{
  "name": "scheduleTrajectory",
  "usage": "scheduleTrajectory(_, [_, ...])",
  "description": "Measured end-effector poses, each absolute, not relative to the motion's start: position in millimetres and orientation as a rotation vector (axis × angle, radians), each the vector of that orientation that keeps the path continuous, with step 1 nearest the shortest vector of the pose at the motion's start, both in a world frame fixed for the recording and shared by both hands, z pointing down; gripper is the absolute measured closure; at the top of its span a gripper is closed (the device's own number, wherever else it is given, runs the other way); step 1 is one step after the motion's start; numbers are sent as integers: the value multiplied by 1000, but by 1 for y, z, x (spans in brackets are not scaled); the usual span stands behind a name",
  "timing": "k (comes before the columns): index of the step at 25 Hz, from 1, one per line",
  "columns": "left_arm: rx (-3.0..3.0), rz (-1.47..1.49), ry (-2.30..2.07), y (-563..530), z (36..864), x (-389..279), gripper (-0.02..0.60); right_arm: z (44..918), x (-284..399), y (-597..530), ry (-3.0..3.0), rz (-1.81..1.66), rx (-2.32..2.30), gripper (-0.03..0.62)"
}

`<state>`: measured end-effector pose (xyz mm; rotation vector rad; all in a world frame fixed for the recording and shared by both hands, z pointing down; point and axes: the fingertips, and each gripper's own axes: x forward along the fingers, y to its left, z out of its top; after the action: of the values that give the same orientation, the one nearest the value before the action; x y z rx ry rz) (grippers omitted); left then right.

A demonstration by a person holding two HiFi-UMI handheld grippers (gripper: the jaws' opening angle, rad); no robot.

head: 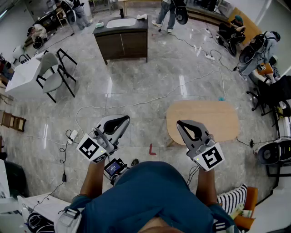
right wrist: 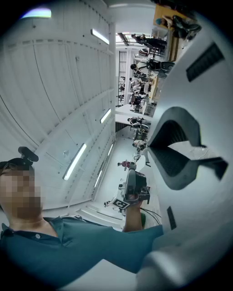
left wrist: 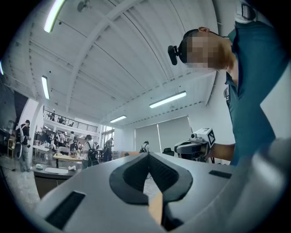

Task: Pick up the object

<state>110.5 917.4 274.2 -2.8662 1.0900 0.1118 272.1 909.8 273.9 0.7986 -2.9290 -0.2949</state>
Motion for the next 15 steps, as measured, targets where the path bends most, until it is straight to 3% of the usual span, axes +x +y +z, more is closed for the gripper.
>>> scheduleTrajectory(15, [-2843,134,1092,920,269,119,577,277,282,912,-2944,-322,805,580])
